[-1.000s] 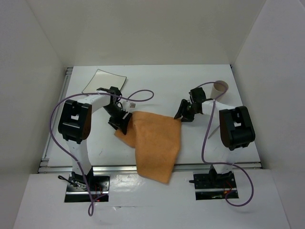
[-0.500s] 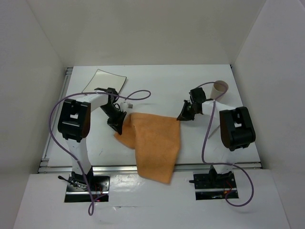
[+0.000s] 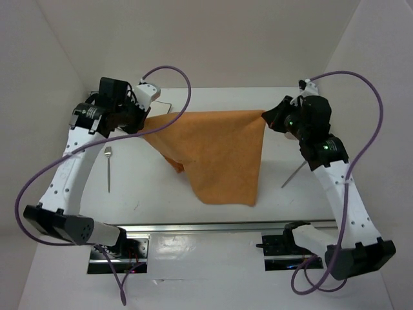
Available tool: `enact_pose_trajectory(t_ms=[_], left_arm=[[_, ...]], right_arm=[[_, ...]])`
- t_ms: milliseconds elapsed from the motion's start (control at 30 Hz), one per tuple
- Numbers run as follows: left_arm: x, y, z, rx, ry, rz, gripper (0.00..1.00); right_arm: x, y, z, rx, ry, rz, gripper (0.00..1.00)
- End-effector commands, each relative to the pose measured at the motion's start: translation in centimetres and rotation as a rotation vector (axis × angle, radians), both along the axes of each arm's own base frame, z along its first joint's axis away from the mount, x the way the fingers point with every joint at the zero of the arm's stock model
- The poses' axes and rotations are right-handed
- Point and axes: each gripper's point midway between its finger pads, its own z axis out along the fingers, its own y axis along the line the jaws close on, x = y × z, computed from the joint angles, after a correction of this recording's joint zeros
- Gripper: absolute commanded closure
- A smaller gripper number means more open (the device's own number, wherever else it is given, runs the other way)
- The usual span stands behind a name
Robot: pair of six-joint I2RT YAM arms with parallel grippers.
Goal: Set the dinner table for one person
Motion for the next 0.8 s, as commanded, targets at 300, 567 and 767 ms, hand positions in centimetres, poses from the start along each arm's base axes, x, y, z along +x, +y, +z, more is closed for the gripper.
enact_pose_trajectory(t_ms=[300,567,767], left_arm=[[-10.1,5.2,10.0,0.186,-0.184,0.082,1.00],[-11.6,5.4,11.5,0.184,-0.251,0.041,1.00],[-8.7,3.8,8.2,0.202,-0.115,-0.004,1.00]], right_arm=[[-9.7,-4.3,12.6,-0.062,-0.273,-0.100,1.00],[-13.1,-4.6,14.9,-0.052,-0.305,-0.085,1.00],[-9.6,-3.8,7.9,-0.067,-0.105,-0.077,1.00]])
